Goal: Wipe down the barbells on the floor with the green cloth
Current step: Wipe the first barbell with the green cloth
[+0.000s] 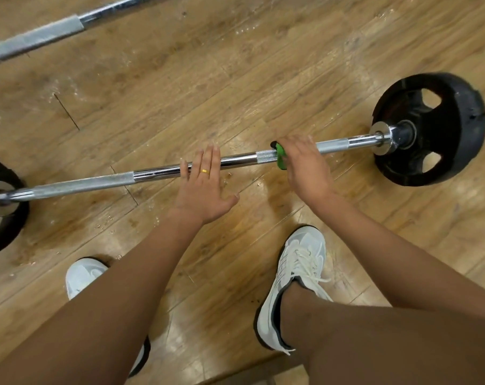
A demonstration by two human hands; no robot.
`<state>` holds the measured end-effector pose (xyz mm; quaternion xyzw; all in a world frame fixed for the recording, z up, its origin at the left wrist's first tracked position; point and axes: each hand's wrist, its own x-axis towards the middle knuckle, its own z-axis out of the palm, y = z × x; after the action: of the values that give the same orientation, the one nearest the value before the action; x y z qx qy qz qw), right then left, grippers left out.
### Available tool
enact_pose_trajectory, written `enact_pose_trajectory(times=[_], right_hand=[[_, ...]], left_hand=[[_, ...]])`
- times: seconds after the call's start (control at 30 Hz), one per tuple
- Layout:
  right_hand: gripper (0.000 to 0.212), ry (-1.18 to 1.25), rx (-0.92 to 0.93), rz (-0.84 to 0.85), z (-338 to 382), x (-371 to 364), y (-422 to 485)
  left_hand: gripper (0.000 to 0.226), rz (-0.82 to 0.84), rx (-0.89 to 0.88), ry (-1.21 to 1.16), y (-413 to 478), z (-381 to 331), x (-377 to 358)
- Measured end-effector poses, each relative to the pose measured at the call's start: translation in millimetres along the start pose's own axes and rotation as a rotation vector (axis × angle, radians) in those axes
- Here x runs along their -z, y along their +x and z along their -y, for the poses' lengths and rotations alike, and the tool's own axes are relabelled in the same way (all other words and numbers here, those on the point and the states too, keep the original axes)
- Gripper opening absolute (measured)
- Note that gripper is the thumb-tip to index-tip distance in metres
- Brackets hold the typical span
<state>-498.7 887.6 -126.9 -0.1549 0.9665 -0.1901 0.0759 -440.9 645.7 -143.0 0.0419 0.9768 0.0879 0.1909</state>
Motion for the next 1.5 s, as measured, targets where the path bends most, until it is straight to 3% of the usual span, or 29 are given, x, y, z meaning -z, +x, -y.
enact_pose_trajectory(times=[0.2, 0.37, 0.57, 0.67, 0.8, 0.93, 1.0, 1.13, 1.27, 1.5], right_hand=[[0.035, 0.001, -0.064, -0.056, -14, 11, -10], [0.050, 0.024, 0.051, 0.027, -5, 3, -21], [0.040, 0.000, -0.097, -0.051, -15, 9, -27], [0.029, 0.027, -0.032, -0.029, -7, 5, -36], [0.034, 0.027, 0.067, 0.045, -25, 19, -45], [0.035, 0.095, -0.083, -0.038, -24, 20, -56], [0.035, 0.087, -0.108, -0.039, -13, 14, -61], [0.038, 0.052, -0.008, 0.014, -22, 19, -68], [0.039, 0.074, -0.120, -0.021, -29, 23, -73], [0.039, 0.086, -0.027, -0.028, -24, 15, -91]], left_hand=[[0.108, 0.018, 0.009, 0.004, -10, -5, 1], [0.107, 0.010, 0.007, -0.013, -19, -8, -1], [0.106, 0.020, 0.018, -0.034, -30, -14, -3], [0.106, 0.026, 0.036, -0.014, -36, -19, -7], [0.103, -0.011, 0.080, -0.002, -47, -34, -12], [0.096, -0.050, -0.083, 0.047, -51, -65, -22], [0.098, -0.037, -0.065, 0.014, -52, -78, -26], [0.099, -0.035, -0.048, 0.006, -60, -81, -30], [0.101, -0.010, -0.059, 0.022, -67, -80, -31], [0.100, 0.013, -0.042, 0.016, -82, -89, -33]])
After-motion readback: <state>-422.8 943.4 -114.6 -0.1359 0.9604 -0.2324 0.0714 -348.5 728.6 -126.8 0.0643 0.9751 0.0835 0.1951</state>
